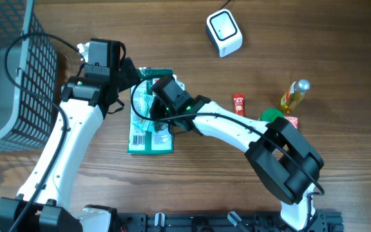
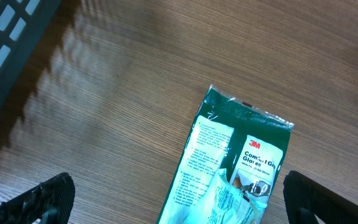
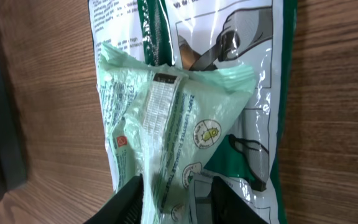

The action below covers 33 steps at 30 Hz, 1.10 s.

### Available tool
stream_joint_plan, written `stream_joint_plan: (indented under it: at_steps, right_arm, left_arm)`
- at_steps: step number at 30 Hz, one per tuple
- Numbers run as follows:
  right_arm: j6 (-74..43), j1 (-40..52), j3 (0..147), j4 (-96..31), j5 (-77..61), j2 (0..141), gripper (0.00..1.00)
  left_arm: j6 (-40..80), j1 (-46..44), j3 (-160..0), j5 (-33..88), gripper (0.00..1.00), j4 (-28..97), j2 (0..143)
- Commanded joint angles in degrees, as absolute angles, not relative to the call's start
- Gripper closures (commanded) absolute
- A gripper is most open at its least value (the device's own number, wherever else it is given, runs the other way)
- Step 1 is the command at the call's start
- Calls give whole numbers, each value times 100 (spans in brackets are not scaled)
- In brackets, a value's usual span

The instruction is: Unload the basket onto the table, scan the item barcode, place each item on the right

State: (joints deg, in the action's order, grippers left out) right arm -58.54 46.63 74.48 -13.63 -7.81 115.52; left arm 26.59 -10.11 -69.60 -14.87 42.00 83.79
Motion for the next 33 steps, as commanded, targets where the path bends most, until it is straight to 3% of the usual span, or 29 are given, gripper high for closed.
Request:
stream_joint_plan:
  at_steps: [1,33]
  right_arm:
    - [-6066,4665,7448,-1330,-598,11681,66]
    - [-6060,4709,7448,-1118,-602,11681,60]
  left_arm:
    - [2569,-985,-6945,-1479,0,4187,8401]
    - [2569,-985,-6945,-1476,0,4187,8401]
